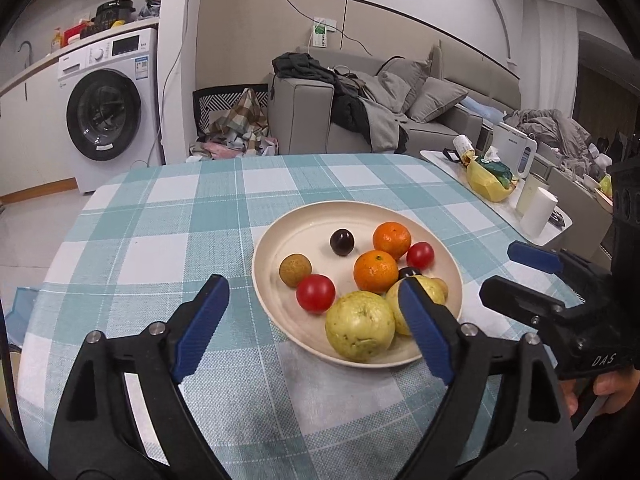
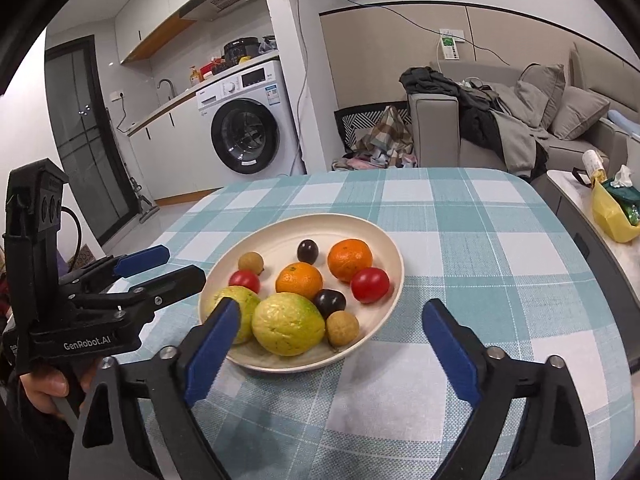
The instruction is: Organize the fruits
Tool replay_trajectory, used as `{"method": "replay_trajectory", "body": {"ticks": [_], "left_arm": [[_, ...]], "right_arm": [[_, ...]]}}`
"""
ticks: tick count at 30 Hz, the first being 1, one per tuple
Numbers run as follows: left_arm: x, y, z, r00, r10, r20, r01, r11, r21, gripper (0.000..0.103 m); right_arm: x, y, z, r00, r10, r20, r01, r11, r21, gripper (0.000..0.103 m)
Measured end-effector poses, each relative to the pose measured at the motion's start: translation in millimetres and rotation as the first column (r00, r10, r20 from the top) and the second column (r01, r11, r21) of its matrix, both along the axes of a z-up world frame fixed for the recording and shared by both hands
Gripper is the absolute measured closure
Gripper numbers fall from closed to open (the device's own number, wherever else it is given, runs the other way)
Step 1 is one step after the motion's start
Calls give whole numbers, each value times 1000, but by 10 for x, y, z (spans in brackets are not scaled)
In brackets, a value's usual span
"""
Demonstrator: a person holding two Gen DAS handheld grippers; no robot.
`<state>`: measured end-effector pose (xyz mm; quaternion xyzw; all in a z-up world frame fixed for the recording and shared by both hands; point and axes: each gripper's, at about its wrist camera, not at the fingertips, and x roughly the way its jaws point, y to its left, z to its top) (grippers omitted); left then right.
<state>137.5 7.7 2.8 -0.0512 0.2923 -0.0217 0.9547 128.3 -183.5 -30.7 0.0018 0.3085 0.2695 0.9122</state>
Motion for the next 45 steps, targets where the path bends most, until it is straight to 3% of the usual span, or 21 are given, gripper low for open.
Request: {"method": "replay_trajectory", "body": {"ticks": [3, 18, 33, 45], "left_arm": [[-150, -27, 55, 999, 6, 36, -7, 1000, 16, 1], [-646, -13, 89, 989, 88, 120, -93, 995, 39, 1], [-677, -63, 35, 982, 96, 164, -109, 991, 74, 1], [-690, -110, 48, 980, 77, 186, -94, 992, 84, 1]], "right_arm": [[-50, -5, 50, 1000, 3, 26, -3, 1000, 12, 1], [-343, -130, 185, 991, 54, 124, -58, 998, 32, 0], [-477, -171, 199, 975, 53, 217, -65, 997, 50, 0], [-583, -40, 127, 966, 78, 247, -76, 997, -17, 0]]}}
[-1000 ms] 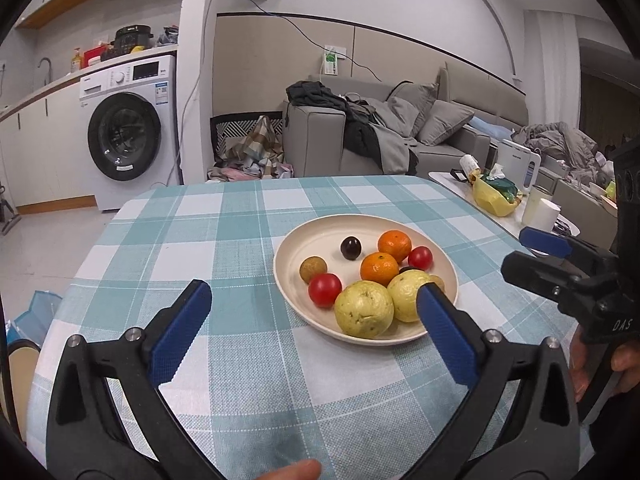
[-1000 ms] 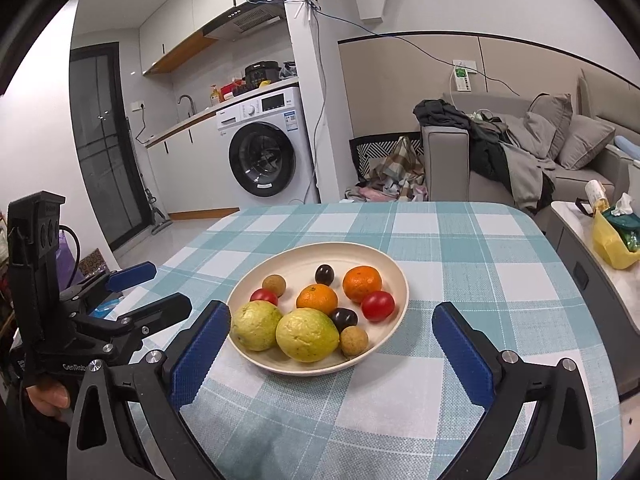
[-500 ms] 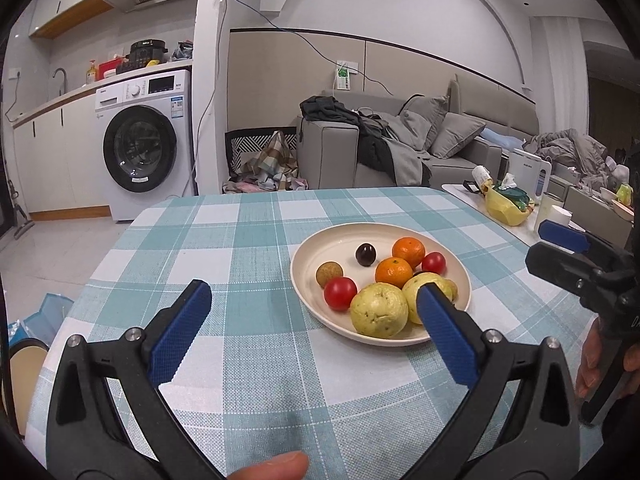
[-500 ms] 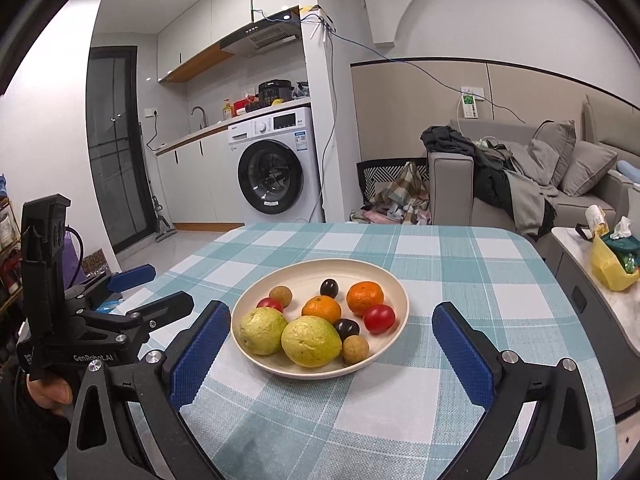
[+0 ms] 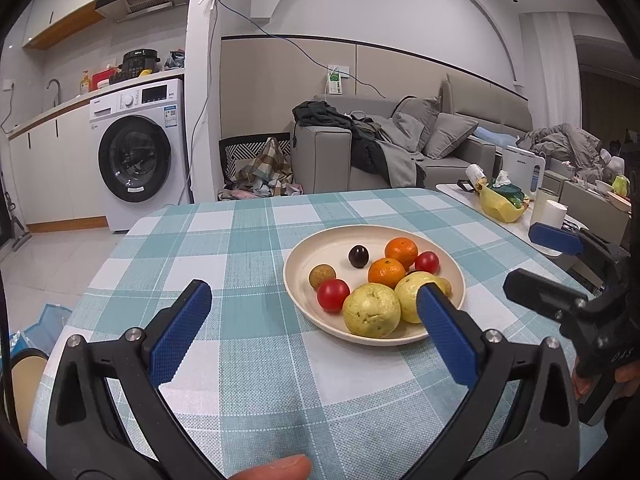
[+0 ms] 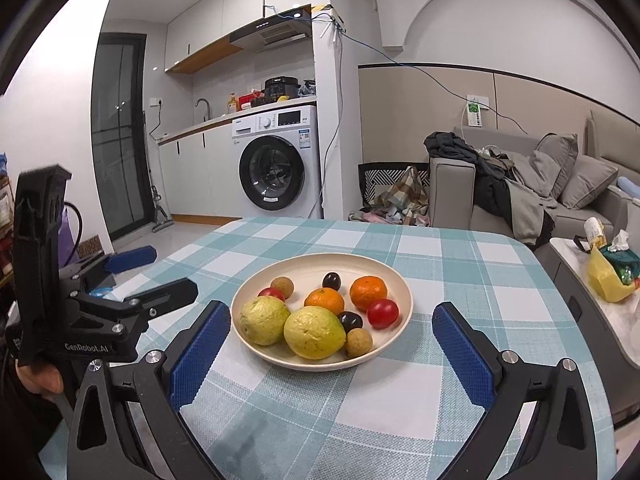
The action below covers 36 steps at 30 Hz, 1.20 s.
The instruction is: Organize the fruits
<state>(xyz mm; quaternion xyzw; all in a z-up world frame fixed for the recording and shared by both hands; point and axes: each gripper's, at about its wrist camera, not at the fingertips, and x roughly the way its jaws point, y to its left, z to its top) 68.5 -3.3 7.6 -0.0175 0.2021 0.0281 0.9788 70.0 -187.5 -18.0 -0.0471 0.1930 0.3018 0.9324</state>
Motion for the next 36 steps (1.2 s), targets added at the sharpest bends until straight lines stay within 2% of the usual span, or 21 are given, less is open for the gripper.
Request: {"method": "replay_trajectory", "body": {"ticks": [4, 36], "left_arm": [[-10, -9, 5, 1000, -3, 6, 3, 1000, 2, 1], [-12, -17, 8, 1000, -6, 3, 6, 1000, -16, 1]], "right_arm": [[-57, 57, 7, 1000, 4, 31, -3, 1000, -28, 0], [29, -45, 2, 1000, -19, -13, 19, 1000, 17, 0]]}}
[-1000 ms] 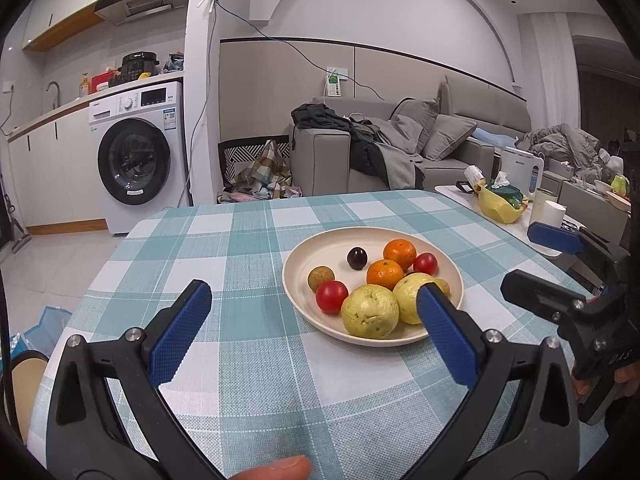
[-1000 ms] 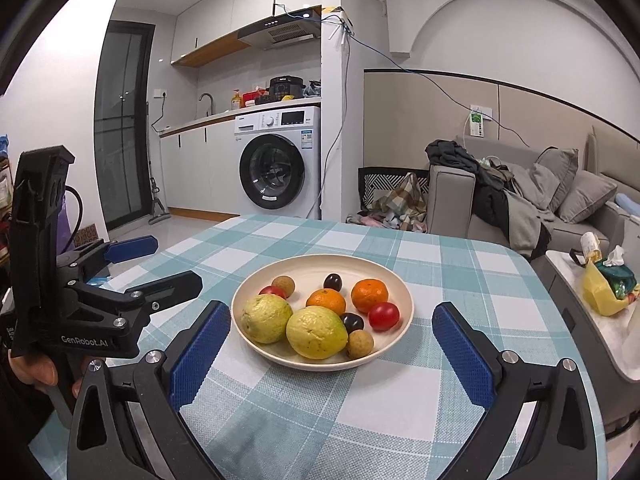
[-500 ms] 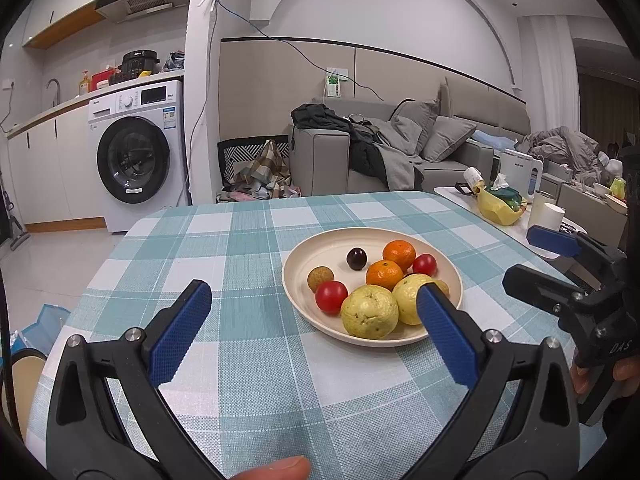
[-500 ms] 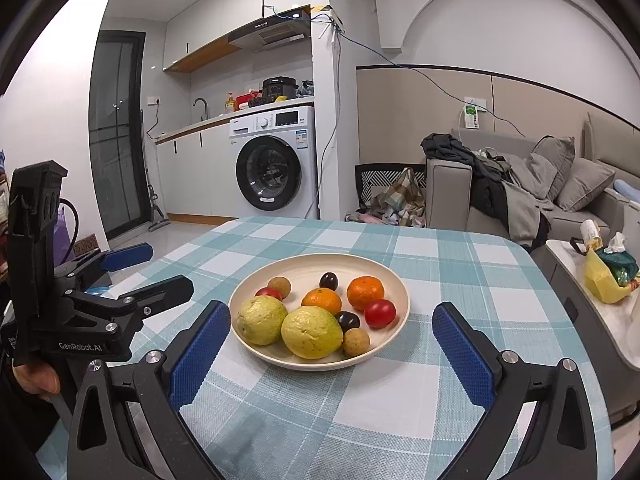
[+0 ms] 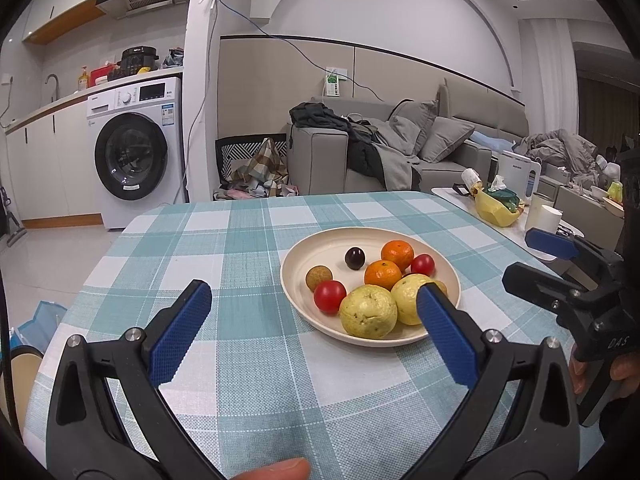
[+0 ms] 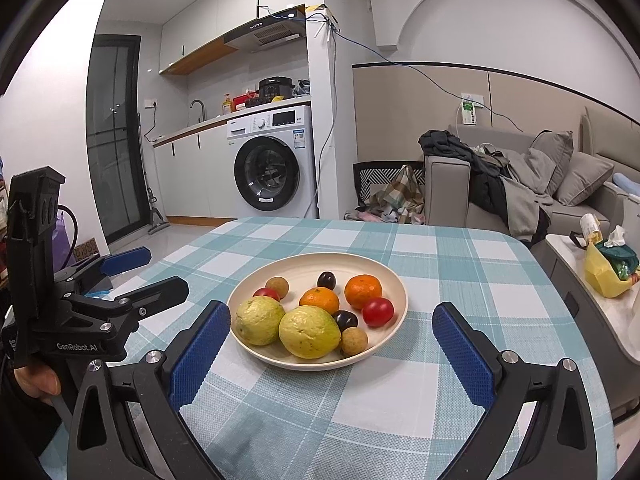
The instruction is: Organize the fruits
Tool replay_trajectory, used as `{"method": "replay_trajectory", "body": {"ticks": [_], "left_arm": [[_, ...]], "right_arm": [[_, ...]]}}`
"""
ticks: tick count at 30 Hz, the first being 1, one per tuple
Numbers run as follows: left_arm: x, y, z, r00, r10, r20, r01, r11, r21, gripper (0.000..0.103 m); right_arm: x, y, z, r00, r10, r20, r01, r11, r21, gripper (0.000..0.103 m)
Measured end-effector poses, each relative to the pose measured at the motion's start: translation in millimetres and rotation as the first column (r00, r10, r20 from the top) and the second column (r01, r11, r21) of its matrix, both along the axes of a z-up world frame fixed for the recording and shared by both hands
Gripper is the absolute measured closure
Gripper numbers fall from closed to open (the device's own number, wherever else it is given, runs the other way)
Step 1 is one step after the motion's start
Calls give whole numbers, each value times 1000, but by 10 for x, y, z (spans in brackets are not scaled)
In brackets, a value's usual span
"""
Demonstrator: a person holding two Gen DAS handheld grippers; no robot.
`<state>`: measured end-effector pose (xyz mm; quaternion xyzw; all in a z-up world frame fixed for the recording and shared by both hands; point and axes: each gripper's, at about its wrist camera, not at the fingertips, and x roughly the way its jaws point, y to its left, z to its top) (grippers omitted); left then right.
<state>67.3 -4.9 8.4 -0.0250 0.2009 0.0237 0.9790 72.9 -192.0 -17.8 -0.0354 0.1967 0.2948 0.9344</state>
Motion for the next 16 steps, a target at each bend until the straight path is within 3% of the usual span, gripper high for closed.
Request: {"method": "replay_trajectory", "body": {"ticks": [16], "left_arm": [[-21, -131, -9, 1000, 1, -9, -1, 1000, -5, 1]], "right_arm": [[22, -29, -17, 1000, -7, -14, 7, 1000, 7, 0]]}}
